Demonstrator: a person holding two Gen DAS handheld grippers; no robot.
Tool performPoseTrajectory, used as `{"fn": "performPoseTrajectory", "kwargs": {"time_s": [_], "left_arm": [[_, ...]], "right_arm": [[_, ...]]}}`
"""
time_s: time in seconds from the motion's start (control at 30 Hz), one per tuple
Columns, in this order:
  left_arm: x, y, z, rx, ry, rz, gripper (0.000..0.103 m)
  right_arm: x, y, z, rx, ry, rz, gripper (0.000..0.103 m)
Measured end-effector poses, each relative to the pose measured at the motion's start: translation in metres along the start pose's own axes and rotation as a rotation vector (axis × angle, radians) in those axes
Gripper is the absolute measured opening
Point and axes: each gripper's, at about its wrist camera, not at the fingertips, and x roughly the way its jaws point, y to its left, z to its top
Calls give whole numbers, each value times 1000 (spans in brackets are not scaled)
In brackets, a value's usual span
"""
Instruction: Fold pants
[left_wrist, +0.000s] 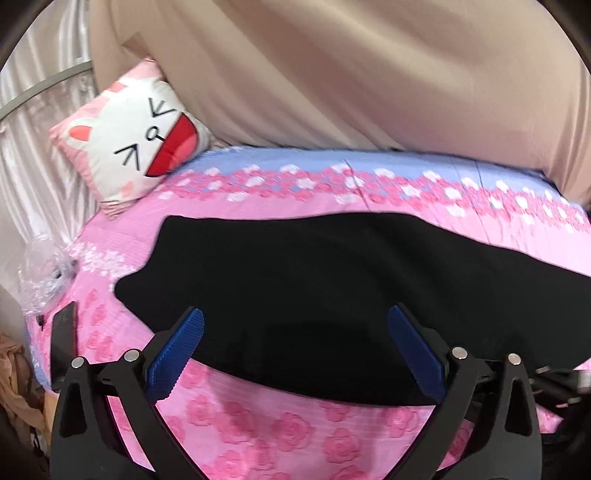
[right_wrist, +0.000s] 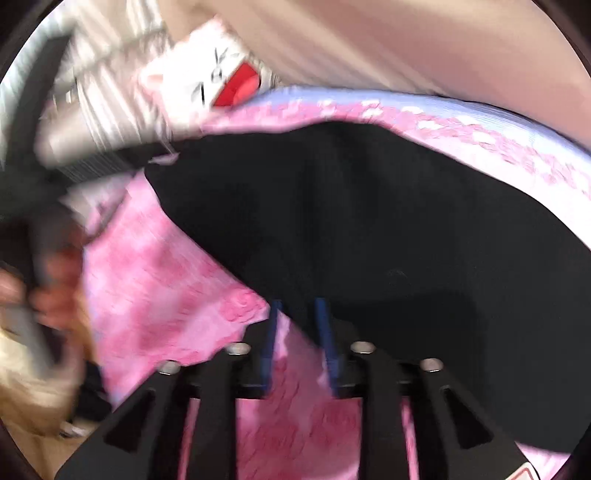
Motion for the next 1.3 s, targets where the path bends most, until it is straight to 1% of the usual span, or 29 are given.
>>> {"fn": "performPoseTrajectory", "kwargs": {"time_s": [0.03,0.07,0.1,0.13,0.17,0.23,0.27,0.3,0.33,0.4,0.43,0.47,0.5,0.57,0.6,0.67,0.73,0.77,0.8,0.83,0.9,0.97,1.07,1.13,1.2,1.3], "left_arm": [[1,-6,-2,9,9,-11,98],[2,-9,-4,13,13,-18,98],[3,-16,-6,20,19,-27,98],[3,-20,-8,27,24,-32,98],[4,-26,-9,40,29,-39,98],[3,-44,-12,71,27,-62,98],[1,-51,-14,83,25,-69,98],[-1,-63,-15,101,20,-80,98],[-4,-71,-17,115,14,-89,98],[-9,-92,-21,155,7,-106,98],[-11,-101,-22,173,6,-112,98],[-13,-112,-24,200,5,-115,98],[-15,-122,-26,223,4,-113,98],[-18,-135,-29,255,2,-112,98],[-20,-140,-30,266,1,-112,98],[-22,-148,-31,282,-1,-111,98],[-23,-152,-31,285,1,-104,98],[-22,-154,-31,281,1,-102,98],[-21,-155,-31,281,6,-102,98],[-20,-157,-31,280,9,-101,98],[-18,-160,-32,282,21,-106,98],[-18,-161,-33,287,23,-105,98],[-16,-161,-35,296,24,-104,98],[-15,-159,-35,295,26,-102,98],[-12,-156,-34,288,29,-96,98],[-4,-148,-31,263,41,-90,98]], "right_arm": [[-29,-13,-6,42,-80,13,38],[-51,-27,-12,74,-138,-6,42],[-76,-45,-20,111,-194,-58,45],[-106,-71,-31,175,-248,-158,47],[-131,-97,-42,243,-276,-257,50],[-179,-155,-68,402,-319,-449,51],[-205,-189,-86,511,-341,-539,52],[-226,-217,-101,605,-356,-607,52],[-254,-250,-123,714,-386,-694,52],[-278,-289,-147,821,-393,-763,52],[-284,-301,-153,844,-397,-758,53],[-286,-312,-157,869,-401,-732,52],[-286,-325,-162,905,-397,-684,52],[-281,-339,-167,947,-385,-628,52],[-277,-342,-169,967,-373,-617,53],[-271,-346,-170,959,-364,-622,54],[-268,-345,-169,942,-375,-624,54],[-268,-346,-169,942,-383,-617,52],[-269,-346,-171,947,-391,-611,40],[-269,-349,-173,953,-394,-604,19],[-267,-357,-179,978,-405,-523,19],[-270,-356,-180,975,-415,-508,19],[-271,-352,-178,964,-418,-513,18],[-276,-345,-176,962,-457,-491,18],[-283,-333,-166,939,-489,-468,18],[-288,-314,-142,887,-512,-408,18]]}}
